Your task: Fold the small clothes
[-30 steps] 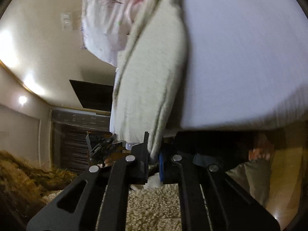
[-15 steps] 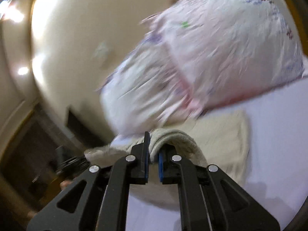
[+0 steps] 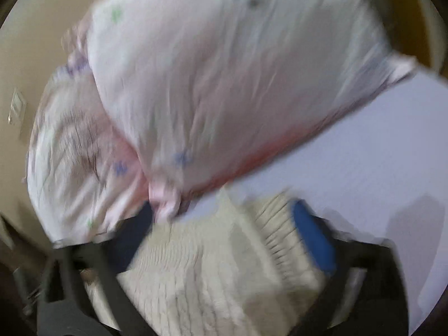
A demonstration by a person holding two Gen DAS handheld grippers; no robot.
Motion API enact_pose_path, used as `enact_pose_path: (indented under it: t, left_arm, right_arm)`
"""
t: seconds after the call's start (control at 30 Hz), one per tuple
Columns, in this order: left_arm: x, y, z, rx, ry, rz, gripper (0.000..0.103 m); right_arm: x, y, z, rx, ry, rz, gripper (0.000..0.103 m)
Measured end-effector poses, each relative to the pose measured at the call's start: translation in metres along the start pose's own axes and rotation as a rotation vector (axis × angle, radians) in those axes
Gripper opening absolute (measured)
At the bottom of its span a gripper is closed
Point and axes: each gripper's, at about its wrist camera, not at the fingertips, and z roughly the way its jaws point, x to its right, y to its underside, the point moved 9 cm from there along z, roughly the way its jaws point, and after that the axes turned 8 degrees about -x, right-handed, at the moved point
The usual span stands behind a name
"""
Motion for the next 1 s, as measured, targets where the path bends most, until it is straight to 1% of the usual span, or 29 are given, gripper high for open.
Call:
enact_pose_path:
  t: [0.03,0.07,0.17,0.2,0.23,0.27,0.3,0.33,0.4,0.43,0.47,0.5,0.53,0.57,0.6,0.67,0.73,0.77,0.8,0.83,0.87,0.9,0.93,0.97,1.0]
  left_arm:
    - [-0.003,-0.003,-0.009,0.019,-0.012,-0.006,0.09]
    - [-0.01,0.0,-0.018,0.014,-0.014,-0.014,0.09]
    - [-0.028,0.016,-0.021,-0.057,0.018,-0.067,0.086]
    - [-0.033,0.022,-0.02,-0.08,0.024,-0.076,0.082]
    - [-0.037,0.03,-0.015,-0.105,0.013,-0.081,0.077]
    - [-0.04,0.036,-0.01,-0.121,0.003,-0.08,0.074]
    - [-0.041,0.041,-0.007,-0.137,0.011,-0.085,0.071]
    - [-0.041,0.045,-0.003,-0.152,0.032,-0.097,0.069]
    - [-0.038,0.056,0.008,-0.186,0.086,-0.13,0.06]
    - [-0.034,0.058,0.01,-0.16,0.099,-0.129,0.06]
    - [-0.031,0.059,0.01,-0.14,0.091,-0.127,0.059]
    - [-0.029,0.061,0.012,-0.133,0.089,-0.134,0.045]
    - [-0.026,0.066,0.018,-0.162,0.117,-0.172,0.021]
    - [-0.024,0.07,0.022,-0.188,0.16,-0.215,0.021]
    - [-0.02,0.07,0.021,-0.176,0.184,-0.245,0.019]
    - [0.008,0.063,0.013,-0.149,0.245,-0.212,0.017]
    - [0.06,0.051,-0.001,-0.122,0.354,-0.15,0.017]
    - [0.078,0.049,-0.003,-0.119,0.388,-0.123,0.017]
    - [0.108,0.046,-0.003,-0.119,0.434,-0.08,0.017]
    - [0.148,0.046,0.001,-0.129,0.502,-0.028,0.017]
    - [0.185,0.05,0.011,-0.158,0.572,0.009,0.017]
    - [0.205,0.054,0.02,-0.182,0.608,0.024,0.017]
    - [0.24,0.067,0.043,-0.243,0.67,0.043,0.019]
    - [0.263,0.079,0.062,-0.307,0.716,0.046,0.021]
    - [0.288,0.097,0.089,-0.412,0.762,0.046,0.024]
  right_arm:
    - [-0.001,-0.002,-0.01,0.035,-0.026,-0.012,0.101]
    - [-0.005,-0.002,-0.018,0.047,-0.059,-0.036,0.101]
    - [-0.003,0.003,-0.025,0.052,-0.075,-0.06,0.101]
    - [-0.001,0.003,-0.022,0.037,-0.084,-0.055,0.101]
    - [0.0,0.006,-0.02,0.015,-0.097,-0.045,0.101]
    - [0.002,0.01,-0.016,-0.004,-0.111,-0.036,0.101]
    - [0.002,0.012,-0.014,-0.019,-0.121,-0.032,0.101]
    - [0.003,0.015,-0.012,-0.037,-0.128,-0.03,0.101]
    - [0.001,0.014,-0.011,-0.051,-0.138,-0.028,0.101]
    - [0.001,0.015,-0.012,-0.058,-0.15,-0.023,0.101]
    - [0.001,0.014,-0.01,-0.064,-0.157,-0.017,0.101]
    - [0.001,0.014,-0.009,-0.07,-0.167,-0.01,0.101]
    - [0.001,0.013,-0.01,-0.077,-0.183,-0.001,0.101]
    - [0.002,0.012,-0.012,-0.082,-0.201,0.01,0.101]
    - [0.003,0.01,-0.015,-0.083,-0.217,0.022,0.101]
    - [0.006,0.003,-0.023,-0.073,-0.251,0.045,0.101]
    - [0.011,-0.006,-0.034,-0.048,-0.271,0.051,0.101]
    - [0.015,-0.011,-0.039,-0.033,-0.276,0.051,0.101]
    - [0.018,-0.016,-0.045,-0.018,-0.279,0.054,0.101]
    - [0.024,-0.022,-0.05,-0.001,-0.285,0.064,0.101]
    - [0.03,-0.026,-0.055,0.012,-0.291,0.075,0.101]
    - [0.035,-0.03,-0.058,0.02,-0.295,0.084,0.101]
    - [0.04,-0.033,-0.061,0.024,-0.295,0.088,0.101]
    - [0.048,-0.036,-0.062,0.021,-0.28,0.091,0.101]
    - [0.055,-0.039,-0.061,0.01,-0.271,0.097,0.101]
